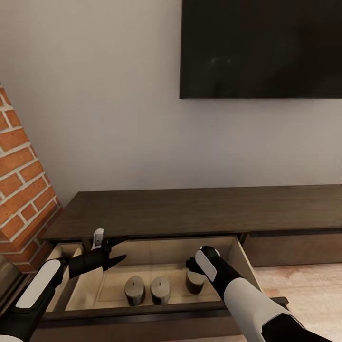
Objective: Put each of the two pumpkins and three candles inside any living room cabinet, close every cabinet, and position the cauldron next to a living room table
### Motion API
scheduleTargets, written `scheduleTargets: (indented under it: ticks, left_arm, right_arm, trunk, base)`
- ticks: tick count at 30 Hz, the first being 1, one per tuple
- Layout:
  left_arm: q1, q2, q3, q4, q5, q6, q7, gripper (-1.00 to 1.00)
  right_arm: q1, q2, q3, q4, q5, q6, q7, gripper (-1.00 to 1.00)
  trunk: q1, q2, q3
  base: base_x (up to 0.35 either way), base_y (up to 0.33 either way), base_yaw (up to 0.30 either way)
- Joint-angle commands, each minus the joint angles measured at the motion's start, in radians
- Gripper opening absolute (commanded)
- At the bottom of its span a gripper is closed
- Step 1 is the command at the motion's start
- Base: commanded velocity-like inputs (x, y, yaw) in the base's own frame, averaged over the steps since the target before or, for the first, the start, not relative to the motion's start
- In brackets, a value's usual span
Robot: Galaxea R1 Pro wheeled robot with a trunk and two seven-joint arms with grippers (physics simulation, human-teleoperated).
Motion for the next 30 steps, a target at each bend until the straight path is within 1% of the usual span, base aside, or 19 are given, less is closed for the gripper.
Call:
scheduleTargets:
  ticks: [1, 6, 12, 20, 26, 30]
  left_arm:
    - [0.0, 0.0, 0.0, 0.0, 0.0, 0.0, 0.0, 1.0]
    - [0.0, 0.0, 0.0, 0.0, 0.001, 0.0, 0.0, 1.0]
    - [0.0, 0.0, -0.001, 0.0, 0.0, 0.0, 0.0, 1.0]
    - [0.0, 0.0, -0.001, 0.0, 0.0, 0.0, 0.0, 1.0]
    - [0.0, 0.0, -0.001, 0.0, -0.001, 0.0, 0.0, 1.0]
    - [0.0, -0.001, -0.003, 0.0, -0.001, 0.0, 0.0, 1.0]
  right_arm:
    - [0.0, 0.0, 0.0, 0.0, 0.0, 0.0, 0.0, 1.0]
    - [0.0, 0.0, 0.0, 0.0, 0.0, 0.0, 0.0, 1.0]
    - [0.0, -0.001, 0.0, 0.0, 0.0, 0.0, 0.0, 1.0]
    - [0.0, -0.001, 0.0, 0.0, 0.0, 0.0, 0.0, 1.0]
    - [0.0, -0.001, 0.0, 0.0, 0.0, 0.0, 0.0, 1.0]
    - [0.0, -0.002, 0.0, 0.0, 0.0, 0.001, 0.0, 1.0]
  trunk:
    - [0.0, 0.0, 0.0]
    - [0.0, 0.0, 0.0]
    - [-0.003, 0.001, 0.023]
    - [-0.033, 0.057, 0.048]
    - [-0.056, 0.099, 0.067]
    - [-0.072, 0.127, 0.08]
  base:
    - [-0.121, 0.0, 0.0]
    - [-0.152, 0.0, 0.0]
    - [-0.024, 0.0, 0.0]
    - [-0.002, 0.0, 0.0]
    - [-0.156, 0.0, 0.0]
    - [-0.044, 0.0, 0.0]
